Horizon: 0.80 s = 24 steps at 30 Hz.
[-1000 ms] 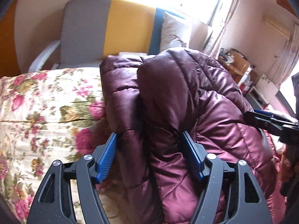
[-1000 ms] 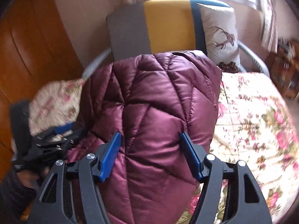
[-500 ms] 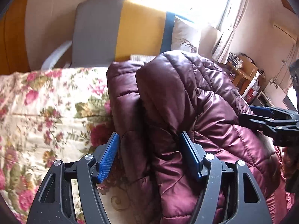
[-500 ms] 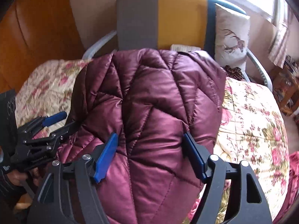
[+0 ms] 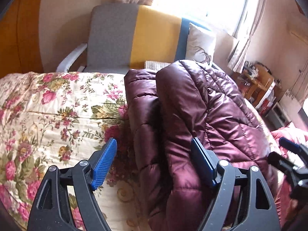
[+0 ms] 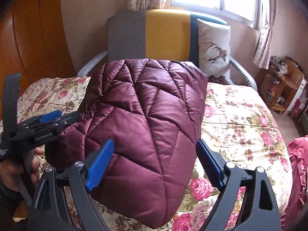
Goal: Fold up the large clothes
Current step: 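Open both grippers and pull them back from the folded jacket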
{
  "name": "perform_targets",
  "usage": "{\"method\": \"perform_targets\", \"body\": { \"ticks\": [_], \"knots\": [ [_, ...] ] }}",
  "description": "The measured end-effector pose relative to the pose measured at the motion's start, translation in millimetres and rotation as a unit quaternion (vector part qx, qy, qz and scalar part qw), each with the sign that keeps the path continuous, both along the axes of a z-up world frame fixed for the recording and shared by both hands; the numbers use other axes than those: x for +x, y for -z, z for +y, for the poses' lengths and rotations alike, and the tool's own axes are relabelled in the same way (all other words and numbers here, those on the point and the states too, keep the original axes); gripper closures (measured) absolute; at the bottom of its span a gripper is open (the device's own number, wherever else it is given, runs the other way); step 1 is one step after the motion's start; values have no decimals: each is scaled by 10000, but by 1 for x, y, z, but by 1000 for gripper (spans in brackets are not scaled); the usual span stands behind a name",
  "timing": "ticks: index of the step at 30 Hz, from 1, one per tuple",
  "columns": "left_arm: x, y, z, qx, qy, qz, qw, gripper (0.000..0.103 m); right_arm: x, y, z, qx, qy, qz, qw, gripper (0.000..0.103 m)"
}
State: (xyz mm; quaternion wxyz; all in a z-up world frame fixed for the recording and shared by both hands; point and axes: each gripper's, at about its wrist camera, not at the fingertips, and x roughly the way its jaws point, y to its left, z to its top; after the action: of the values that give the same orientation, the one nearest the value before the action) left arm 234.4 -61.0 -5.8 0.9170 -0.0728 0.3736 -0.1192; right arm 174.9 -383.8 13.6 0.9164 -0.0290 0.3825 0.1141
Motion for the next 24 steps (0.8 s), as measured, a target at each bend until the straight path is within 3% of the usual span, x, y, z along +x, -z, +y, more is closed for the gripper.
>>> {"method": "perform_targets", "body": {
  "ticks": [1,7,13,24],
  "knots": [
    [-3,-3,1,-3,-55,-46,10000,19,-3,0,1,20,29,-14,10000,16],
    [-23,-19,0,197,-117,-381,9990,15,-13,5,7,151,338,26,9993,9],
    [-46,-33,-6,379,-144,-650,9971,12,-33,-7,5,470,765,-233,9957,6],
    [-88,-38,-7,410,-308,-839,9952,5,-82,-16,12,456,1396,-558,9876,2]
  ]
}}
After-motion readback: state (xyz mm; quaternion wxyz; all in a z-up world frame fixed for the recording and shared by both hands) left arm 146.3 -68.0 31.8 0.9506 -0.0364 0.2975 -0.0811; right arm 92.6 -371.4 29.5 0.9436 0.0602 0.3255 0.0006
